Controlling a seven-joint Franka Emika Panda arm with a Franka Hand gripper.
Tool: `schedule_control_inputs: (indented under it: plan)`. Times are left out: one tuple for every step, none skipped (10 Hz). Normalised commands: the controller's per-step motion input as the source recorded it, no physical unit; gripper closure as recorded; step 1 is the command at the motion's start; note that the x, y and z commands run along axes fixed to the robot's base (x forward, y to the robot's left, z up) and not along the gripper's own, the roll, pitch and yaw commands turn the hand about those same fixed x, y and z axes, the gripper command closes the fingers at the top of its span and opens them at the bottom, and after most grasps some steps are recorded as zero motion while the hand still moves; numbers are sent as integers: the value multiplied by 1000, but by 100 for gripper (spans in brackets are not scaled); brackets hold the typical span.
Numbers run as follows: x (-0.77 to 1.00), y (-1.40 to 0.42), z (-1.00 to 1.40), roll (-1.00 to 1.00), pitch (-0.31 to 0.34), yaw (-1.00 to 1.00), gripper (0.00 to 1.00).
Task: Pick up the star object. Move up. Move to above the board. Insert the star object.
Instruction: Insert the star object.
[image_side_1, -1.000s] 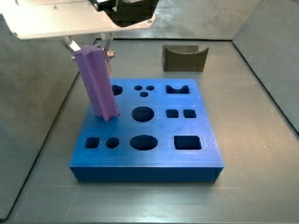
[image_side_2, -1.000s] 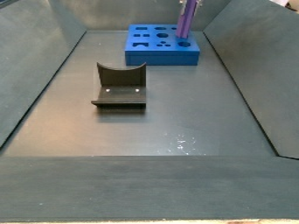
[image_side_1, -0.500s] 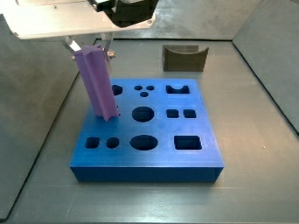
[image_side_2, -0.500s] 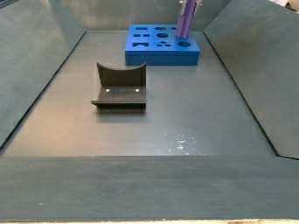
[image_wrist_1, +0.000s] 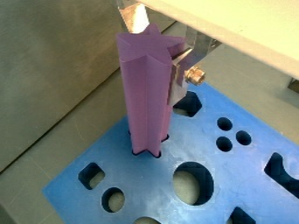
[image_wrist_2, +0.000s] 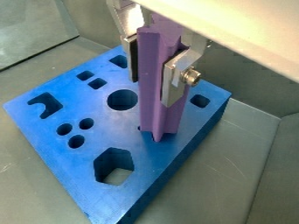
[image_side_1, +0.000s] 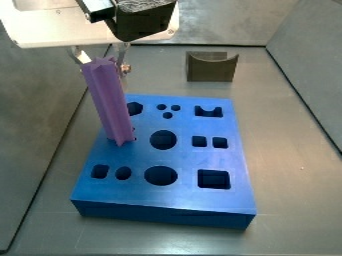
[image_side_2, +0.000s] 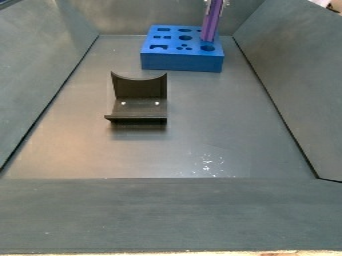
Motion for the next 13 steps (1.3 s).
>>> schedule_control_inputs:
  plan:
    - [480, 0, -751, 203, 161, -437, 100]
    - [434, 0, -723, 184, 173, -449, 100]
    - [363, -54, -680, 171, 203, -337, 100]
    - [0, 0, 0, -6, 0, 0, 100]
    - [-20, -46, -711, 41, -107, 0, 100]
    - [0, -40, -1000, 163, -16, 0, 100]
    - [166, -109, -1000, 204, 0, -137, 100]
    - [320, -203, -991, 229, 0, -283, 100]
    - [440, -283, -906, 277, 0, -409, 100]
    - [457, -300, -851, 303, 0, -451, 100]
    - [354, -400, -823, 274, 19, -414, 100]
    - [229, -169, -286, 0, 237, 0, 100]
    - [460, -371, -517, 210, 289, -137, 100]
